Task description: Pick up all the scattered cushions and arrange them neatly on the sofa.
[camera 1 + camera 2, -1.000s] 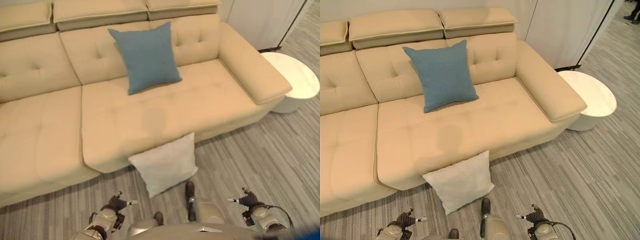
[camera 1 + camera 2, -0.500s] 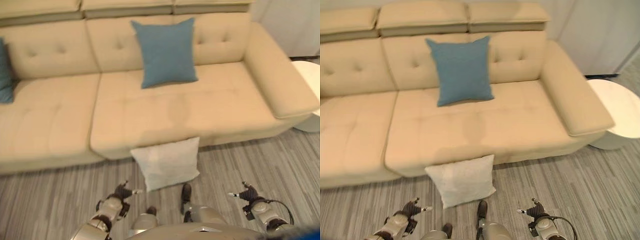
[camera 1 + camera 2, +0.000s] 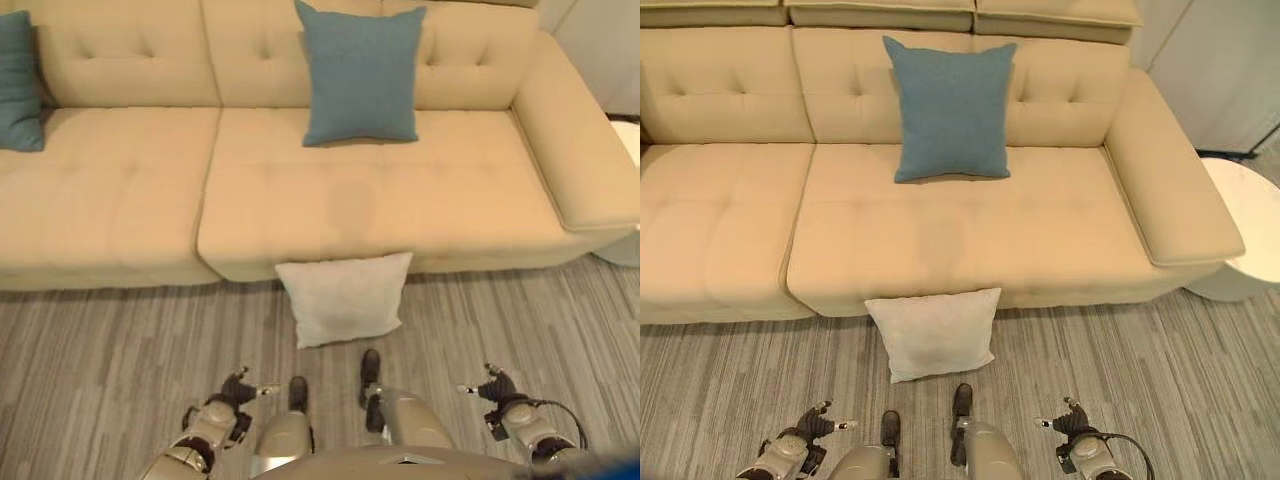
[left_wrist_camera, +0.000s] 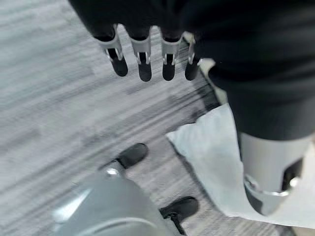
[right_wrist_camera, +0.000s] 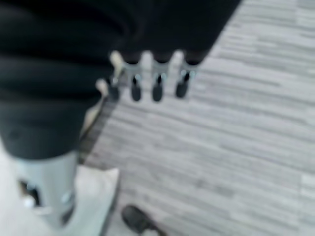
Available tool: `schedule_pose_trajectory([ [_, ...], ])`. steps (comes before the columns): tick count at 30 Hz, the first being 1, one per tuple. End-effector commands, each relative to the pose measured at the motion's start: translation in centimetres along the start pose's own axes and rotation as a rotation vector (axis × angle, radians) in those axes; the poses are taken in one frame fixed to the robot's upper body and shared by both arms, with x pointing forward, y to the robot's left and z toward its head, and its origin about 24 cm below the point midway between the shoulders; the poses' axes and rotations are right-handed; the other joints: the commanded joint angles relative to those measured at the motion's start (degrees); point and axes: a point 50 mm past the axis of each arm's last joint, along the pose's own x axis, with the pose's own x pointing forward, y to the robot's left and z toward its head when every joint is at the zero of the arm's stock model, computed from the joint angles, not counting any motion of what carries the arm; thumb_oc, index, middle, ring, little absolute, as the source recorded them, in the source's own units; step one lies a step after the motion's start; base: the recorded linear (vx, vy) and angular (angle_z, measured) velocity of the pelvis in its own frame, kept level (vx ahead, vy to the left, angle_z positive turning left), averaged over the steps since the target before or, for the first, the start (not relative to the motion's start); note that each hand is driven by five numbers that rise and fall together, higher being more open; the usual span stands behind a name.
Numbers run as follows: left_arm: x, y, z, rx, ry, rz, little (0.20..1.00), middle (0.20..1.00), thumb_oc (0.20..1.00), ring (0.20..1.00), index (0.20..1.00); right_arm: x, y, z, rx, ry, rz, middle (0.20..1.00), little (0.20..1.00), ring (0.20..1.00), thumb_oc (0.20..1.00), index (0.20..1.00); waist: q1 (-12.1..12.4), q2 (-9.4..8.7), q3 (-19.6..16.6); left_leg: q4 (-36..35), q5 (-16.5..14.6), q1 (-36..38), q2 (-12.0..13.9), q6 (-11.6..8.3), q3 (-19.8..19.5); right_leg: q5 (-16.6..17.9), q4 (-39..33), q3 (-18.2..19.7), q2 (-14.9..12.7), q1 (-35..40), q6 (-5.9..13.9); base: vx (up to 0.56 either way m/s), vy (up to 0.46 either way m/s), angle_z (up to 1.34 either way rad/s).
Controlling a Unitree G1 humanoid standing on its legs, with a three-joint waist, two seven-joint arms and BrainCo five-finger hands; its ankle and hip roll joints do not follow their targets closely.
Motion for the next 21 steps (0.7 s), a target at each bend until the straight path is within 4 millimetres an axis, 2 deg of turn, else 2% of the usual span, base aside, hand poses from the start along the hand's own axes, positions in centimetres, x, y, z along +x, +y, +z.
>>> schedule_pose_trajectory([
  [1,0.3,1.3,1.8,-0.042,-0.065,0.053,1.0,1.0,1.0,1.0,1.0,0.4,-1.4,1.5,-0.011,-0.051,-0.048,1.0,1.0,1.0,1.0,1.0,0.6,-0.25,-0.1,4.3,-2.8,-3.2,-1.7,-1.01,-0.5,-6.2,3.5,2.3,-2.0,6.3,2.22,-0.1,0.01,0.12],
  [2,0.6,2.5,3.9,-0.075,-0.133,0.105,1.0,1.0,1.0,1.0,1.0,0.7,-2.1,3.0,0.01,-0.091,-0.082,1.0,1.0,1.0,1.0,1.0,0.8,-0.49,1.2,6.0,-3.0,-6.6,-1.8,-0.89,-0.2,-5.7,5.1,2.7,-2.3,2.7,2.23,-0.15,0.005,0.12],
  [3,0.6,3.0,5.0,-0.089,-0.166,0.126,1.0,1.0,1.0,1.0,1.0,0.8,-2.4,3.7,0.019,-0.11,-0.097,1.0,1.0,1.0,1.0,1.0,0.9,-0.54,1.9,6.5,-2.9,-7.9,-1.8,-0.85,-0.3,-5.5,5.8,2.8,-2.4,1.2,2.18,-0.14,-0.003,-0.02],
  [4,0.6,3.0,5.0,-0.09,-0.167,0.127,1.0,1.0,1.0,1.0,1.0,0.8,-2.4,3.7,0.019,-0.11,-0.097,1.0,1.0,1.0,1.0,1.0,0.9,-0.55,1.8,6.6,-3.0,-8.1,-1.8,-0.85,-0.3,-5.6,5.9,2.8,-2.4,1.0,2.18,-0.11,-0.022,-0.08],
  [6,0.6,4.1,8.0,-0.15,-0.265,0.174,1.0,1.0,1.0,1.0,1.0,1.0,-3.4,5.9,0.047,-0.168,-0.137,1.0,1.0,1.0,1.0,1.0,1.2,-0.48,3.8,8.6,-2.7,-12.4,-1.8,-0.97,-0.4,-5.3,7.9,2.6,-3.2,-3.5,1.96,-0.11,-0.039,-0.04],
  [7,0.6,4.1,8.0,-0.151,-0.265,0.174,1.0,1.0,1.0,1.0,1.0,1.0,-3.4,5.9,0.047,-0.169,-0.137,1.0,1.0,1.0,1.0,1.0,1.2,-0.46,3.8,8.8,-2.9,-12.5,-1.7,-0.97,-0.4,-5.4,8.2,2.6,-3.2,-3.6,1.96,-0.08,-0.037,0.03],
  [8,0.6,4.5,9.0,-0.171,-0.296,0.189,1.0,1.0,1.0,1.0,1.0,1.0,-3.7,6.6,0.054,-0.19,-0.149,1.0,1.0,1.0,1.0,1.0,1.2,-0.42,4.4,9.5,-2.8,-14.2,-1.7,-0.93,-0.4,-5.3,9.2,2.5,-3.4,-5.6,1.79,-0.1,-0.039,0.07],
  [9,0.4,5.2,10.7,-0.217,-0.347,0.221,1.0,1.0,1.0,1.0,1.0,1.0,-4.4,8.5,0.075,-0.243,-0.176,1.0,1.0,1.0,1.0,1.0,1.2,-0.3,5.1,10.7,-2.6,-17.4,-1.8,-0.97,-0.4,-5.1,10.7,2.5,-3.6,-9.2,1.64,-0.15,-0.058,0.06],
  [11,0.2,5.8,12.5,-0.27,-0.4,0.249,1.0,1.0,1.0,1.0,1.0,0.9,-5.2,10.7,0.095,-0.305,-0.211,1.0,1.0,1.0,1.0,1.0,1.2,-0.13,5.6,12.1,-2.5,-21.2,-1.9,-0.96,-0.5,-5.1,12.1,2.3,-3.8,-13.1,1.49,-0.09,-0.057,0.0],
  [12,0.1,6.2,13.4,-0.306,-0.424,0.264,1.0,1.0,1.0,1.0,1.0,0.9,-6.0,11.7,0.109,-0.328,-0.239,1.0,1.0,1.0,1.0,1.0,1.2,-0.02,6.0,13.7,-4.2,-22.8,-1.5,-1.31,-0.8,-6.6,13.8,2.6,-3.8,-14.8,1.77,-0.08,-0.062,0.05],
  [13,-0.2,6.8,15.0,-0.351,-0.46,0.285,1.0,1.0,1.0,1.0,1.0,0.6,-7.3,13.9,0.128,-0.385,-0.287,1.0,1.0,1.0,1.0,1.0,0.9,0.07,6.2,15.9,-4.3,-27.5,-1.2,-1.24,-0.7,-6.7,16.0,2.8,-3.9,-19.7,1.62,-0.08,-0.061,0.08],
  [18,-1.4,8.8,19.7,-0.401,-0.589,0.331,1.0,1.0,1.0,1.0,1.0,-0.9,-11.4,19.1,0.186,-0.527,-0.43,1.0,1.0,1.0,1.0,1.0,0.0,0.66,6.8,21.9,-4.8,-39.2,-0.6,-1.0,-1.2,-7.3,21.9,3.5,-4.2,-31.3,1.33,-0.1,-0.029,-0.03],
  [20,-2.2,9.5,21.6,-0.429,-0.645,0.353,1.0,1.0,1.0,1.0,1.0,-1.8,-12.9,21.2,0.228,-0.59,-0.488,1.0,1.0,1.0,1.0,1.0,-0.4,1.12,6.6,24.6,-5.1,-44.6,-0.3,-0.82,-1.6,-8.1,25.2,3.9,-4.3,-37.0,1.21,-0.05,-0.028,-0.07],
  [21,-2.8,9.9,23.0,-0.455,-0.688,0.369,1.0,1.0,1.0,1.0,1.0,-2.8,-14.1,22.9,0.274,-0.649,-0.528,1.0,1.0,1.0,1.0,1.0,-0.7,1.42,6.6,26.9,-5.5,-49.0,-0.2,-0.66,-1.9,-8.7,28.0,4.1,-4.3,-41.4,1.07,0.0,0.0,0.0],
])
